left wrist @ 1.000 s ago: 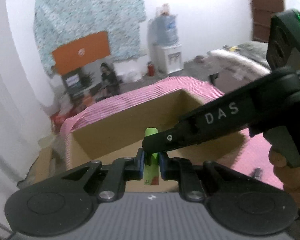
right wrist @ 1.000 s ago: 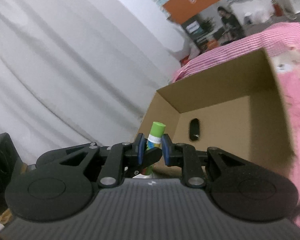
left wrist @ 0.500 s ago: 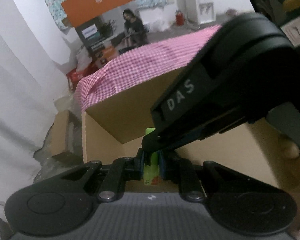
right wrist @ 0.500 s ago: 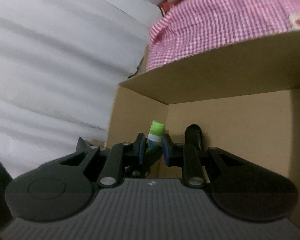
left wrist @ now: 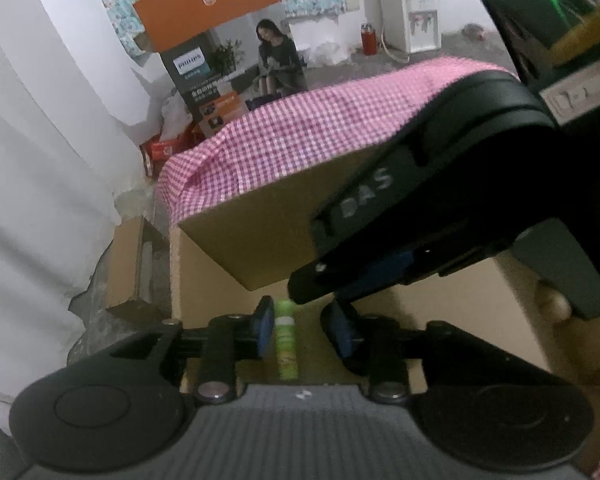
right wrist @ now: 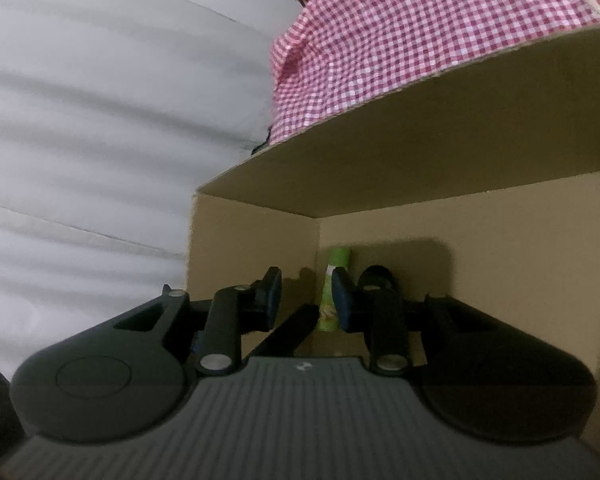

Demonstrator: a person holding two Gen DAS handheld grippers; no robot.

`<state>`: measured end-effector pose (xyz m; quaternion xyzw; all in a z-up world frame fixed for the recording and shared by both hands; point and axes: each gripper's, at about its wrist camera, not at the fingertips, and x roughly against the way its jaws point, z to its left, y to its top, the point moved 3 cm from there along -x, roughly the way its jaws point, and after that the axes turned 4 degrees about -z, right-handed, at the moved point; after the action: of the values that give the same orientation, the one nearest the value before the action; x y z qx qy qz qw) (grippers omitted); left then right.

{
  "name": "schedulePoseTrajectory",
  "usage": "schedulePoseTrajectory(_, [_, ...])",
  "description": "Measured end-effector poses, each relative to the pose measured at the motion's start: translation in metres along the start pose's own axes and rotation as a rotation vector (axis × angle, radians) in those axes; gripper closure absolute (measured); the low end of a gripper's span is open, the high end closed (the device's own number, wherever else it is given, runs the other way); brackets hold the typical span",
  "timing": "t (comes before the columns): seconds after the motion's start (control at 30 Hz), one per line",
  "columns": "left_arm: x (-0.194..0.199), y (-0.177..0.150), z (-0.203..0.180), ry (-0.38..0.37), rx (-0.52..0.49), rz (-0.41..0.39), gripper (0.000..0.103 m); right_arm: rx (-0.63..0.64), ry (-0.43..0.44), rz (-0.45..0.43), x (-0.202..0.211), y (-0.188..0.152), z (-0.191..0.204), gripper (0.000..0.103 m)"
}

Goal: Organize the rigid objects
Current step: 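Carry the green tube into the box and release it from the right gripper, then grasp the black cylinder upright with the right gripper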

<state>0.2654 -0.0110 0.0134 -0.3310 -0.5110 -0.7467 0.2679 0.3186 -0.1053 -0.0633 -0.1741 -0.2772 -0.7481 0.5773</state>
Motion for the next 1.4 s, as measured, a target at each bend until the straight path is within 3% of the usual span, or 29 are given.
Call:
schedulePoseTrajectory(0.2, [0.066,-0.007,0.003,-0.022,0.022,-0.113,0.049,0.087,0.026,-0.082,0.062,-0.018,0.020,0.075])
schedulePoseTrajectory(0.4, [0.135,-0.032,-0.016,-0.088,0.003,-0.220,0.036,0.179,0.088,-0.221,0.170,-0.073,0.026,0.075])
schedulePoseTrajectory(0.6, [0.177,-0.066,-0.069,-0.274,-0.030,-0.265,0.026,0.211,0.061,-0.371,0.259,-0.154,-0.004,0.073])
schedulePoseTrajectory(0.77, [0.173,-0.089,-0.128,-0.402,-0.083,-0.258,0.023,0.108,-0.044,-0.443,0.280,-0.210,-0.060,0.071])
schedulePoseTrajectory(0.97, [0.134,-0.109,-0.195,-0.428,-0.175,-0.213,0.023,-0.044,-0.135,-0.461,0.264,-0.244,-0.125,0.071])
schedulePoseTrajectory(1.1, [0.109,-0.107,-0.218,-0.438,-0.200,-0.179,0.032,-0.114,-0.156,-0.439,0.249,-0.250,-0.152,0.071])
schedulePoseTrajectory(1.23, [0.085,-0.103,-0.230,-0.418,-0.208,-0.125,0.050,-0.148,-0.154,-0.418,0.242,-0.251,-0.170,0.071])
schedulePoseTrajectory(1.3, [0.079,-0.100,-0.233,-0.412,-0.222,-0.117,0.051,-0.158,-0.147,-0.409,0.238,-0.248,-0.174,0.071])
schedulePoseTrajectory(1.4, [0.071,-0.099,-0.239,-0.400,-0.249,-0.106,0.060,-0.157,-0.145,-0.396,0.234,-0.243,-0.178,0.071])
